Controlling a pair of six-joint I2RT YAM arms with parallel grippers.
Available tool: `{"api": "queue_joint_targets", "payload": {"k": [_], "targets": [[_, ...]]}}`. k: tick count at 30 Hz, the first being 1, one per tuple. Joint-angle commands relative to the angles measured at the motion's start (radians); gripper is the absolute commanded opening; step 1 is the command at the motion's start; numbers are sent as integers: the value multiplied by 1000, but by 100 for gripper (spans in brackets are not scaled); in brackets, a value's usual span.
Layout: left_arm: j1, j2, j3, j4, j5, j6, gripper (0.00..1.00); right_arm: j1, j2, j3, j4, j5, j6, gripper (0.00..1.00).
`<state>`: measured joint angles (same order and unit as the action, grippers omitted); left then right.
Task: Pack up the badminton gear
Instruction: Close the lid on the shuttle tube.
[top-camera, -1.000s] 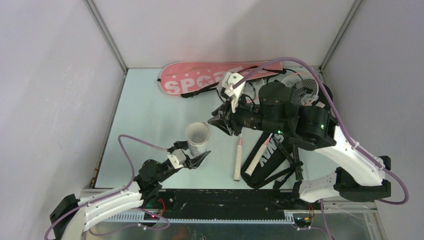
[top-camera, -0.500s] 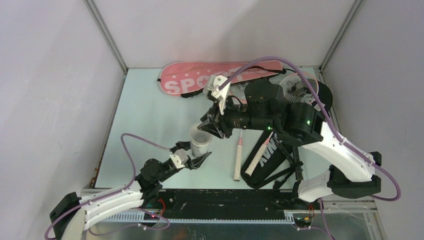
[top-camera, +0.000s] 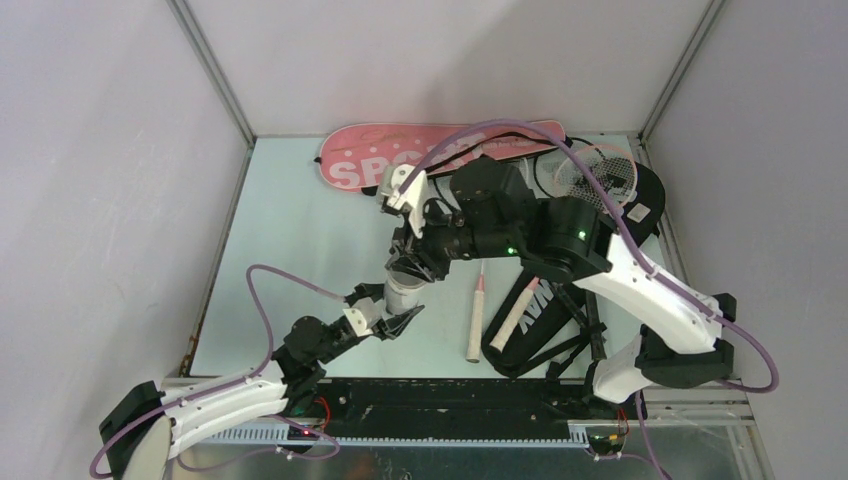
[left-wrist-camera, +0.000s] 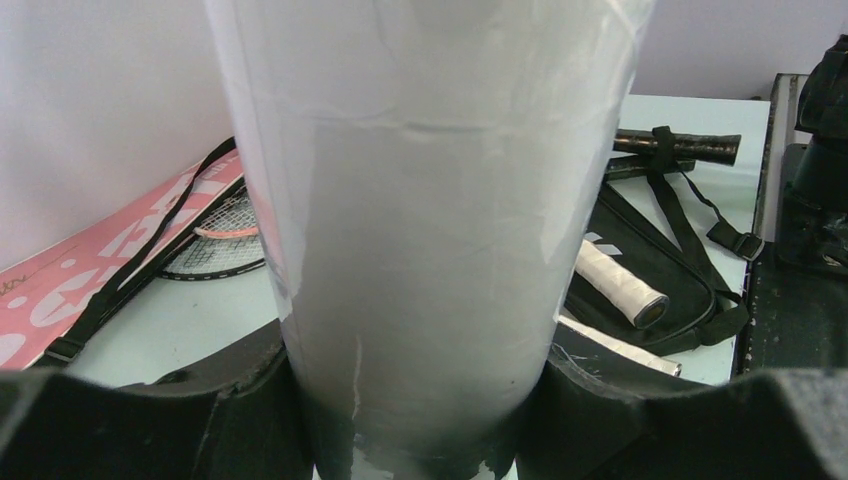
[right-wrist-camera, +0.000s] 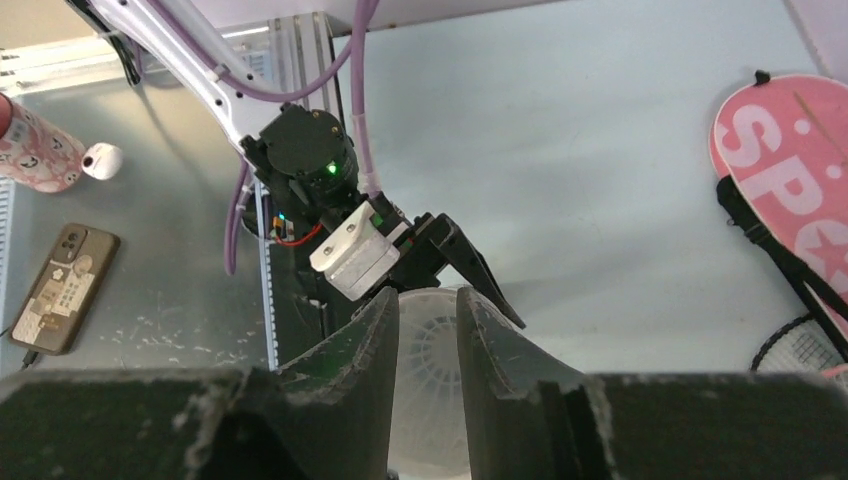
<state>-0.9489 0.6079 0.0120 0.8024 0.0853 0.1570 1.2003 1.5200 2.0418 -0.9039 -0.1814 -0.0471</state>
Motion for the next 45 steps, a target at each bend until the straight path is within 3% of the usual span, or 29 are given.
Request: {"api": "queue_joint_targets", "payload": {"k": [1, 9, 14, 26, 31, 45], "targets": [[-5, -6, 46, 52, 11, 20, 41, 2, 32, 64, -71, 2, -46, 31], [-5, -16, 44, 49, 8, 20, 41, 4, 32, 57, -98, 32, -44, 30], [-5, -29, 29, 76, 25, 10, 41, 3, -28, -34, -6, 21, -43, 31], [-5, -101, -2, 186, 152, -112, 41, -27, -314, -553, 640, -181, -17, 33], [-5, -98, 5, 197, 179, -132, 41, -34, -295, -568, 665, -207, -3, 33], [-5, -98, 19, 159, 141, -132, 41, -38, -262, -543, 525, -118, -27, 30]]}}
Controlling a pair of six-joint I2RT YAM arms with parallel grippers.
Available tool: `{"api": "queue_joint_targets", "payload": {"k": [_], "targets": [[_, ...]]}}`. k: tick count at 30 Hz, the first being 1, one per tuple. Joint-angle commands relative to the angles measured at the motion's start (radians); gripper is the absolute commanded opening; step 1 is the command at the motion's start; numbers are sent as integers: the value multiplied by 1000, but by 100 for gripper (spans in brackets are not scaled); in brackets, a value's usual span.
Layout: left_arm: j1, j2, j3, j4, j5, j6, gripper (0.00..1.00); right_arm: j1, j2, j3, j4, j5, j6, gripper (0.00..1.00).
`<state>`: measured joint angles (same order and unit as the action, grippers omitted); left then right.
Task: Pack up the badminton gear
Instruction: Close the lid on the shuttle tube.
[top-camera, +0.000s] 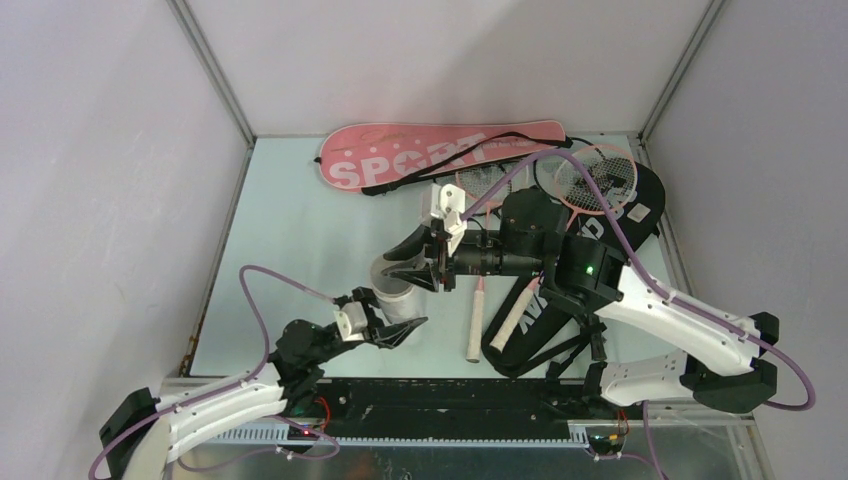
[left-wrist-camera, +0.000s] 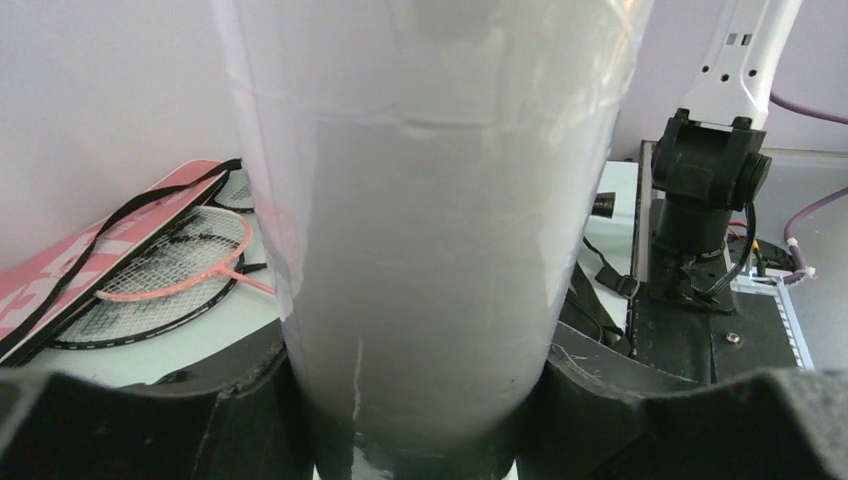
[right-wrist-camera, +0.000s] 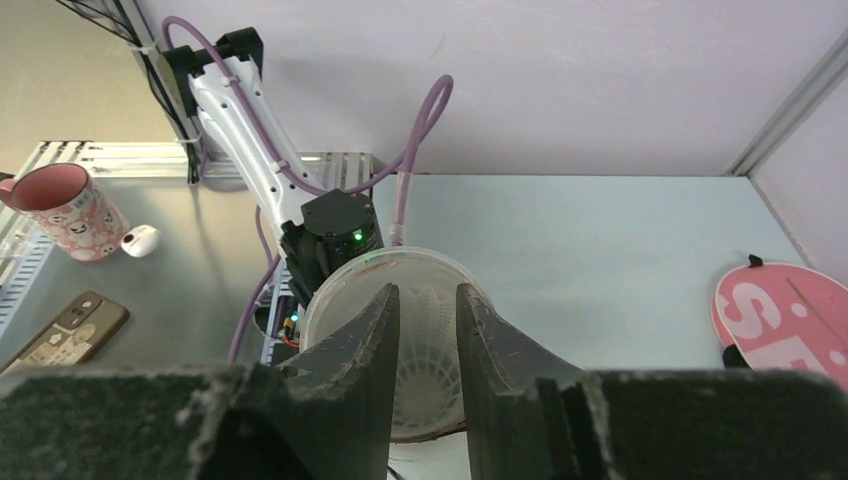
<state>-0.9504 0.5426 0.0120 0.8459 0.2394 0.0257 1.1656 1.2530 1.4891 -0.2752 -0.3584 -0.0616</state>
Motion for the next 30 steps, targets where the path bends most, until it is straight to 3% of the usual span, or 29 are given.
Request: {"api": "queue_joint_targets", "payload": {"k": [1, 9, 13, 18, 23, 30], "targets": [[-4, -37, 22, 111, -15, -5, 41, -3, 5, 10, -115, 74, -13, 28], [-4, -78, 44, 17, -87, 1, 41, -4, 111, 175, -461, 191, -60, 26], [-4, -79, 41, 21, -103, -2, 41, 3, 151, 177, -524, 212, -67, 25], [-4, -81, 28, 39, -107, -1, 41, -5, 176, 165, -508, 228, -36, 23], [-4, -67, 20, 64, -109, 0, 41, -4, 99, 114, -396, 249, -30, 24], [-4, -47, 20, 67, -106, 9, 41, -14, -44, 43, -219, 274, -22, 36]]}}
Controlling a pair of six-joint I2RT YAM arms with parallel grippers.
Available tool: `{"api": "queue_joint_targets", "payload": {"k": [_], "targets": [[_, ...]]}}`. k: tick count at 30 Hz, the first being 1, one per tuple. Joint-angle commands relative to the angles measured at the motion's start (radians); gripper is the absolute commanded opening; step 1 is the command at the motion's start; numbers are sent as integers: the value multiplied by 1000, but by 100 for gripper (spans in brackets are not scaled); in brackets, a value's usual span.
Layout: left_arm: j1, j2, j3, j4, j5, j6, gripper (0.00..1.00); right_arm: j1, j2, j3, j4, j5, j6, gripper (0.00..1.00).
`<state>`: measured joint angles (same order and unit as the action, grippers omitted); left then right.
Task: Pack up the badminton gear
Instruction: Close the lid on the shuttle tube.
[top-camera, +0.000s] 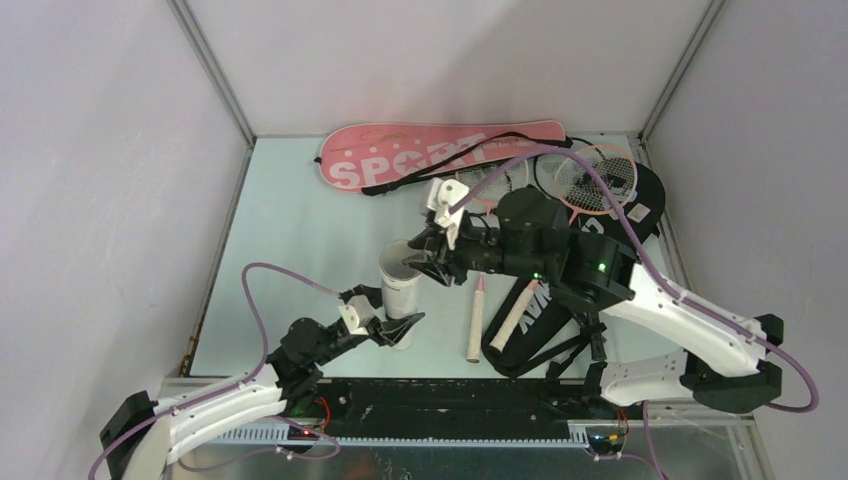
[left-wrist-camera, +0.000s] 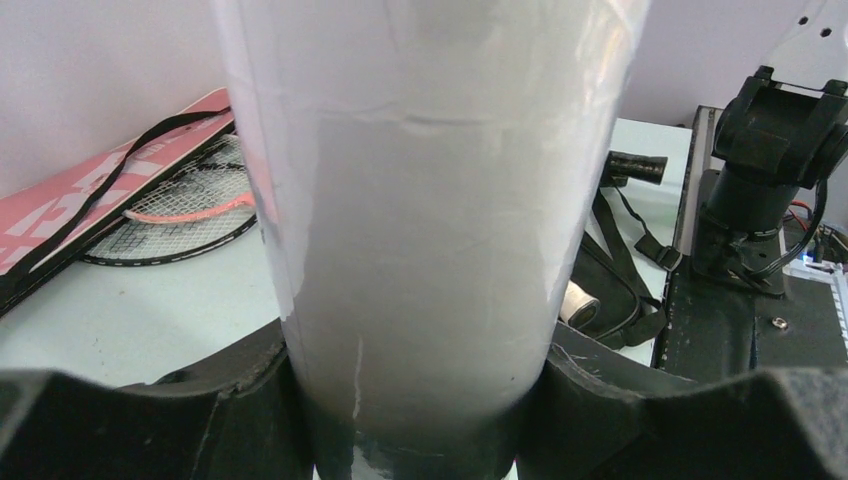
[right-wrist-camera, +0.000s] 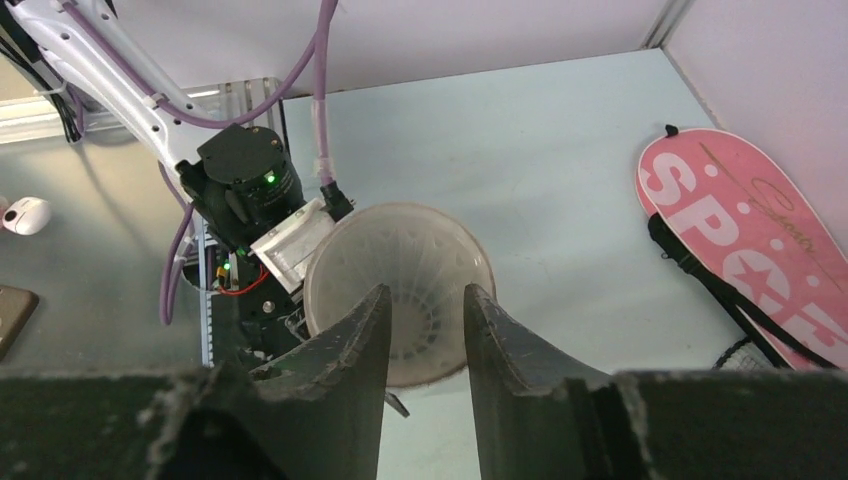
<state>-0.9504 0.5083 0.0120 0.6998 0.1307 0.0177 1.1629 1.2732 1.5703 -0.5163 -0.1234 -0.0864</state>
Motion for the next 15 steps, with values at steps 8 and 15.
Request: {"api": "queue_joint_targets", "payload": {"k": [8, 15], "targets": [[-4, -37, 11, 203, 15, 28, 41, -25, -49, -29, -64, 40, 25, 35], [-4, -43, 0, 203, 58, 48, 41, -28, 21, 53, -181, 39, 35, 30]]}}
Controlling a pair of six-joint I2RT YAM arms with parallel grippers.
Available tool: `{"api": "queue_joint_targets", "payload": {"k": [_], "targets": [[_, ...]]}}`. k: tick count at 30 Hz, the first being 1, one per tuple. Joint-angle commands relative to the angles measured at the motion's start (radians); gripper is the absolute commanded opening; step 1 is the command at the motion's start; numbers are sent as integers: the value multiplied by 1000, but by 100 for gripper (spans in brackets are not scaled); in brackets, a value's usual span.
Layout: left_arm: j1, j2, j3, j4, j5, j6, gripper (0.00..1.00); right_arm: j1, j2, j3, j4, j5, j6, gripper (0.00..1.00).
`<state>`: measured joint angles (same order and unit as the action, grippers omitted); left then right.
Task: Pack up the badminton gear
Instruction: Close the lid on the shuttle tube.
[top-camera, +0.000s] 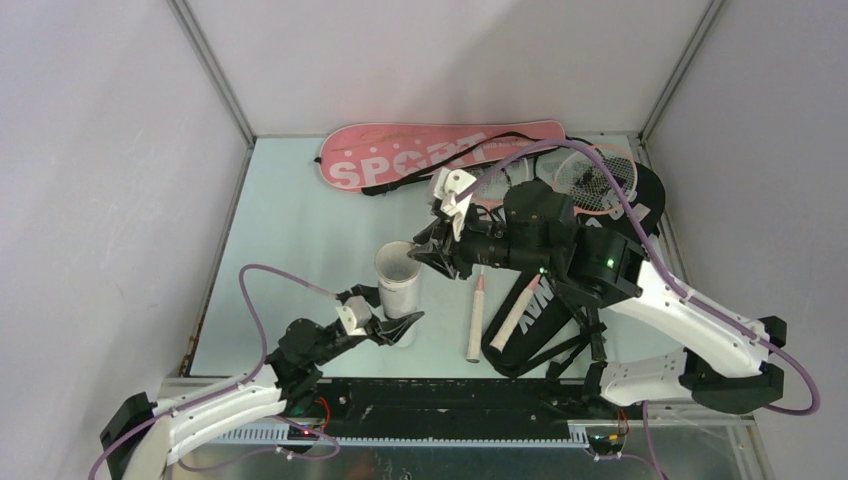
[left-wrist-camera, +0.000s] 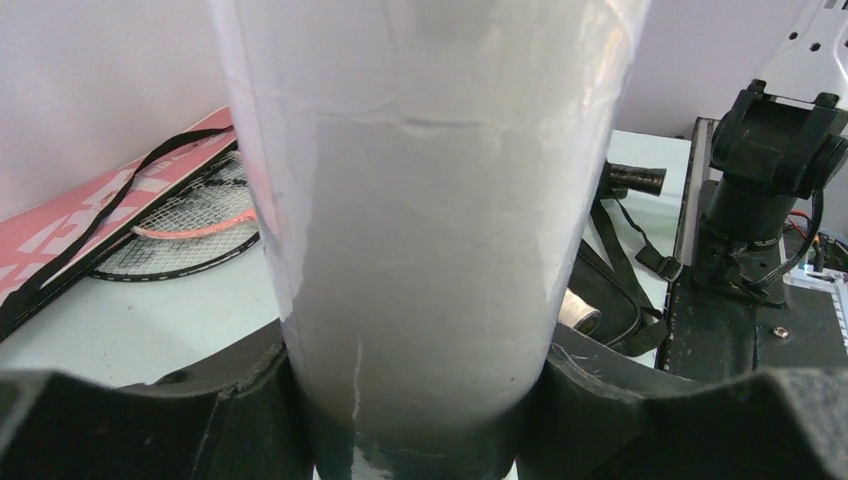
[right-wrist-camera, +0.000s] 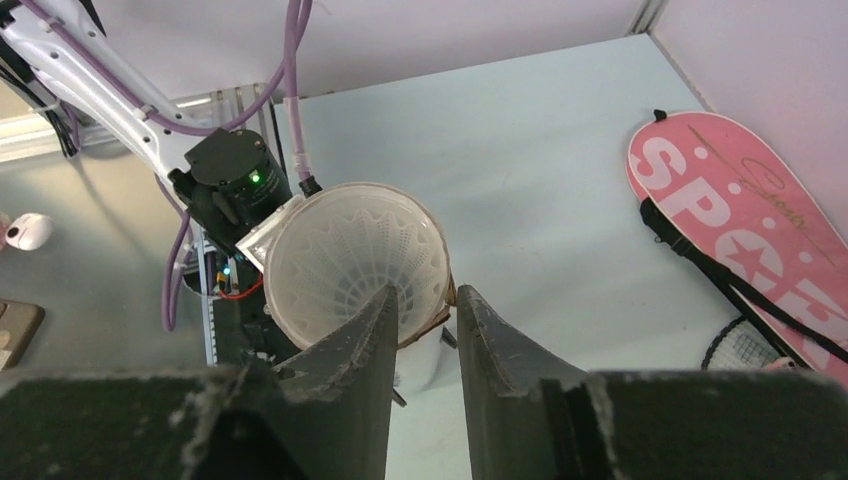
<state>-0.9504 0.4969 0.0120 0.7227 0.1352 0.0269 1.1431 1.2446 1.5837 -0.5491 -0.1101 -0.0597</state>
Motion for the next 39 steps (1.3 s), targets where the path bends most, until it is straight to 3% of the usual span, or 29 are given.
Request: {"api": "queue_joint_targets", "payload": {"k": [1, 5, 17, 25, 32, 39], "targets": [[-4, -32, -2, 183, 53, 44, 41, -8, 57, 49, -166, 24, 11, 30], [-4, -39, -6, 181, 56, 61, 41, -6, 126, 121, -310, 33, 32, 28], [-4, -58, -6, 157, 46, 83, 41, 36, 186, 189, -438, 136, 36, 26], [-4, -82, 1, 50, 105, 155, 41, 110, 189, 268, -612, 51, -110, 23], [-4, -103, 12, 0, 128, 191, 41, 182, 302, 345, -783, 108, -189, 21], [-4, -92, 16, 12, 127, 175, 41, 213, 348, 393, -806, 79, -254, 22]]}}
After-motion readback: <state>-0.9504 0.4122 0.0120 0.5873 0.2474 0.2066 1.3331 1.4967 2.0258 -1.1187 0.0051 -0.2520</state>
